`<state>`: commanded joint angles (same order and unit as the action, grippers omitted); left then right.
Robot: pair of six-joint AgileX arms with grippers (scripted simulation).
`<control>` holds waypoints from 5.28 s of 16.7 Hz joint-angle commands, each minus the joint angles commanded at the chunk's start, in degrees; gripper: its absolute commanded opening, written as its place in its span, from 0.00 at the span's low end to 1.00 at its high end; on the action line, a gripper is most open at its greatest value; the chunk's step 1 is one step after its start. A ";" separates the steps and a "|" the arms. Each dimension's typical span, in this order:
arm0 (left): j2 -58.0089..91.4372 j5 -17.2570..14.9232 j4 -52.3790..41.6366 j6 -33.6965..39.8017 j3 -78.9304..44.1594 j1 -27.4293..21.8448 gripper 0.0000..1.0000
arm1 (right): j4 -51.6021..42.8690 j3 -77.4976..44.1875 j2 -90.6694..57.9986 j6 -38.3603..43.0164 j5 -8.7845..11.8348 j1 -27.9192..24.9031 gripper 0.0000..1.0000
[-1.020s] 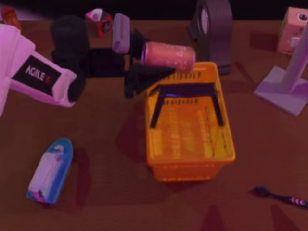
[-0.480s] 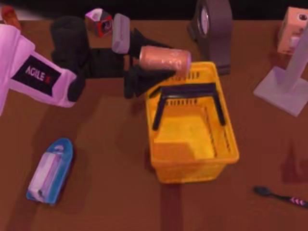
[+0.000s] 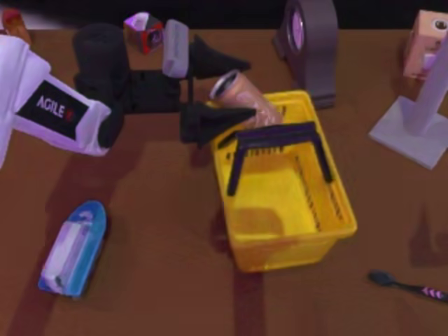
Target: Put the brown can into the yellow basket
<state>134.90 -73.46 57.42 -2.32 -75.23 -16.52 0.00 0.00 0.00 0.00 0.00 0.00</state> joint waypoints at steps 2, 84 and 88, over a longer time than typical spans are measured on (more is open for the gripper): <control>-0.15 0.09 -0.09 -0.04 -0.06 -0.19 1.00 | 0.00 0.00 0.00 0.00 0.00 0.00 1.00; -134.90 73.46 -57.42 2.32 75.23 17.66 1.00 | -83.62 -123.98 -130.36 -61.40 -0.22 -37.38 0.00; -134.90 73.46 -57.42 2.32 75.23 17.66 1.00 | -83.62 -123.98 -130.36 -61.40 -0.22 -37.38 0.00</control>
<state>0.00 0.00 0.00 0.00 0.00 1.15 -83.62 -123.98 -130.36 -61.40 -0.22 -37.38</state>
